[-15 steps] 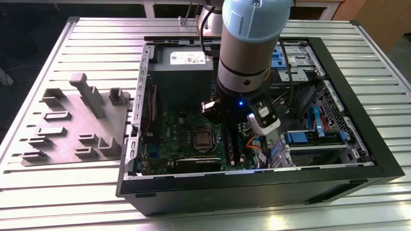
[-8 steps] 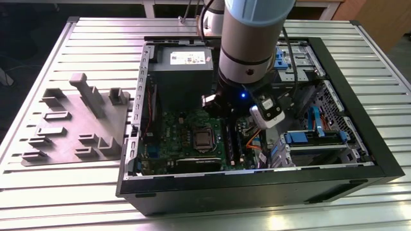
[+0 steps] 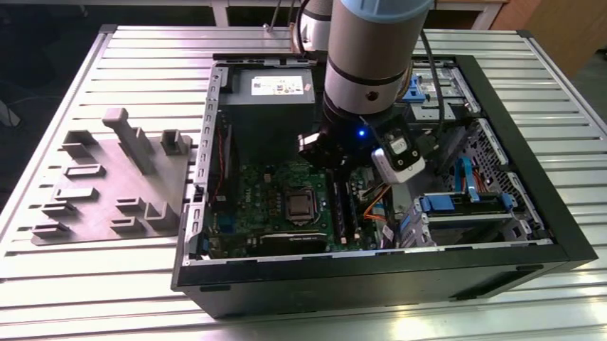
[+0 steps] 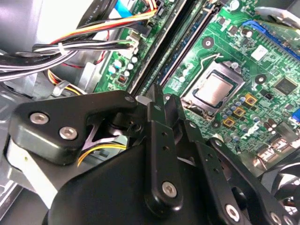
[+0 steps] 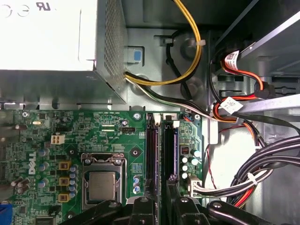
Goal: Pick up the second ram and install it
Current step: 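Insert the second ram into the second slot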
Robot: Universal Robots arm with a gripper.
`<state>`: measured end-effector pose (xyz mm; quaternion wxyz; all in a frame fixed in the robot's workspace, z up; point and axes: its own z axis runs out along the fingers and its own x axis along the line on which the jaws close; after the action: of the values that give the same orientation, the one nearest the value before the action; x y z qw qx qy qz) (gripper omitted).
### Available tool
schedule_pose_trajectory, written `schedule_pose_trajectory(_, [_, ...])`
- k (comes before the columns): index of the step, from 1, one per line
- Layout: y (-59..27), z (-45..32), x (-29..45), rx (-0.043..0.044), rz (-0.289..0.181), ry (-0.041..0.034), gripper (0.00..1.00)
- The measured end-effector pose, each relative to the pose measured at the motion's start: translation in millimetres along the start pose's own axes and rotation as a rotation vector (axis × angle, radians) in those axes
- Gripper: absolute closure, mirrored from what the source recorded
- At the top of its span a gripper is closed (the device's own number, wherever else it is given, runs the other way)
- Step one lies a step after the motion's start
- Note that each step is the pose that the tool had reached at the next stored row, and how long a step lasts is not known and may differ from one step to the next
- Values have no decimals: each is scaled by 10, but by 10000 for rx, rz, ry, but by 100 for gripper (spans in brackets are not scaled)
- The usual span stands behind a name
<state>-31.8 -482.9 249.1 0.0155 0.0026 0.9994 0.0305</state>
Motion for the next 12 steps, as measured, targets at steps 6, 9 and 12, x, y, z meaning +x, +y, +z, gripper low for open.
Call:
schedule_pose_trajectory(6, [0, -1, 0, 1, 0, -2, 89])
schedule_pose_trajectory(9, [0, -2, 0, 1, 0, -3, 90])
schedule_pose_trajectory(12, [0, -3, 0, 2, -1, -8, 90])
